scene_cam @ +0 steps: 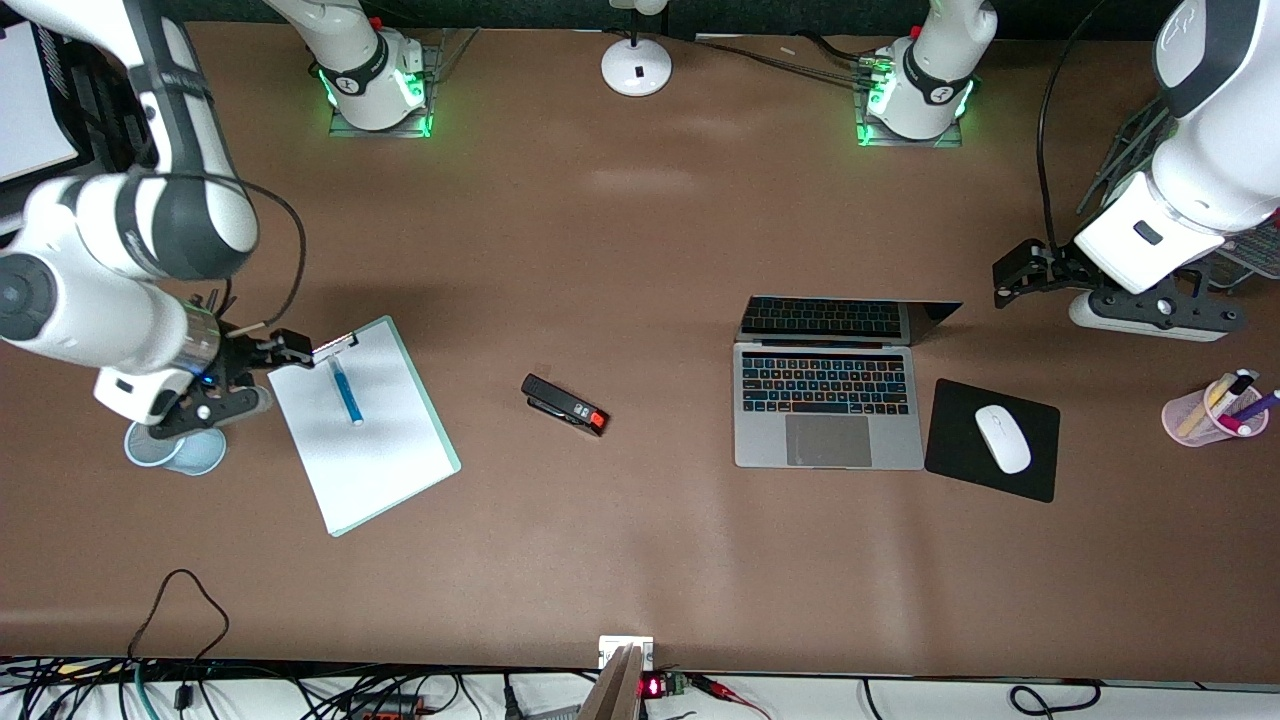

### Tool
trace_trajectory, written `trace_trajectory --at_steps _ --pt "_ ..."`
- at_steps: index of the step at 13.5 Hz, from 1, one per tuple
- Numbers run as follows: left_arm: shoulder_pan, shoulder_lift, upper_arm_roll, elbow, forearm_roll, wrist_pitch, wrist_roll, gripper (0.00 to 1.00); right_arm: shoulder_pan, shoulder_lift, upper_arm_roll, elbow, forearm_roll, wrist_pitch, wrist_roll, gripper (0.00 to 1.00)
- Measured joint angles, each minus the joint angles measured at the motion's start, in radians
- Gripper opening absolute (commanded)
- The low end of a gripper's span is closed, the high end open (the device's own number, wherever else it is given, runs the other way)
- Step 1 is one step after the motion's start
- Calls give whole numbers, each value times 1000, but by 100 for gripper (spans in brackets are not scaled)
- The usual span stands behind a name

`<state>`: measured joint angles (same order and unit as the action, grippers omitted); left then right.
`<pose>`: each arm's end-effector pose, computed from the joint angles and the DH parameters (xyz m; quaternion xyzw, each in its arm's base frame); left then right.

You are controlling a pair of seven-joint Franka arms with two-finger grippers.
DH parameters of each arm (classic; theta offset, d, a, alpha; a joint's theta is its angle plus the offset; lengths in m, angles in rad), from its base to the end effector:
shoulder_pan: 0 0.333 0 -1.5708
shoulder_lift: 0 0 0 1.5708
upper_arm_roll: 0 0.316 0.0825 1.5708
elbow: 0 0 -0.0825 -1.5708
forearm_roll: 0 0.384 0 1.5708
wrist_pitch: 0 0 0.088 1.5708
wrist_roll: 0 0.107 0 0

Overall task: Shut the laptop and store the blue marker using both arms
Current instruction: 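Lower the right gripper and grasp the blue marker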

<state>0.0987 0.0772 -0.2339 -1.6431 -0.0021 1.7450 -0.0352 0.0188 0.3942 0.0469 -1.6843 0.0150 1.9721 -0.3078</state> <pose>0.5840 -0.0751 0.5625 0.9986 -0.0493 0.0125 0.0111 0.6481 0.0407 0.3630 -0.9820 -0.1809 0.0507 0.0221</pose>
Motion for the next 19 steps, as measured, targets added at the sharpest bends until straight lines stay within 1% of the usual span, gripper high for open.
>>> trace_trajectory --at_steps 1,3,5,8,11,12,13,14,15,16,17,18,19 --pt "2 1 0 0 0 -2 0 100 0 27 0 -11 0 39 -20 69" --pt "5 8 2 0 0 -5 0 100 4 77 0 -38 0 118 -40 68" --pt "5 36 2 0 0 -9 0 100 17 118 0 -53 -2 174 -49 60" --pt "6 80 3 0 0 -19 0 100 40 166 1 -57 -38 244 -65 59" --pt "30 81 10 3 0 -29 -3 100 46 200 0 -57 -56 291 -90 57" --pt "44 81 11 3 0 -33 -1 100 46 209 0 -57 -56 306 -107 53" --pt "49 81 11 3 0 -34 -1 100 46 217 -2 -57 -56 319 -121 53" --pt "49 81 9 3 0 -35 -1 97 46 225 -4 -57 -56 333 -131 52" --pt "47 81 6 3 0 -35 -1 85 46 233 -6 -57 -56 343 -136 51" --pt "47 81 4 4 0 -35 -1 77 46 241 -6 -57 -56 353 -137 51" --pt "48 81 4 5 0 -36 -2 53 46 247 -7 -57 -56 362 -138 51" --pt "48 81 4 7 0 -37 -2 31 46 252 -7 -57 -56 368 -139 50" --pt "48 81 2 10 0 -37 -2 15 46 256 -7 -57 -56 372 -139 50"
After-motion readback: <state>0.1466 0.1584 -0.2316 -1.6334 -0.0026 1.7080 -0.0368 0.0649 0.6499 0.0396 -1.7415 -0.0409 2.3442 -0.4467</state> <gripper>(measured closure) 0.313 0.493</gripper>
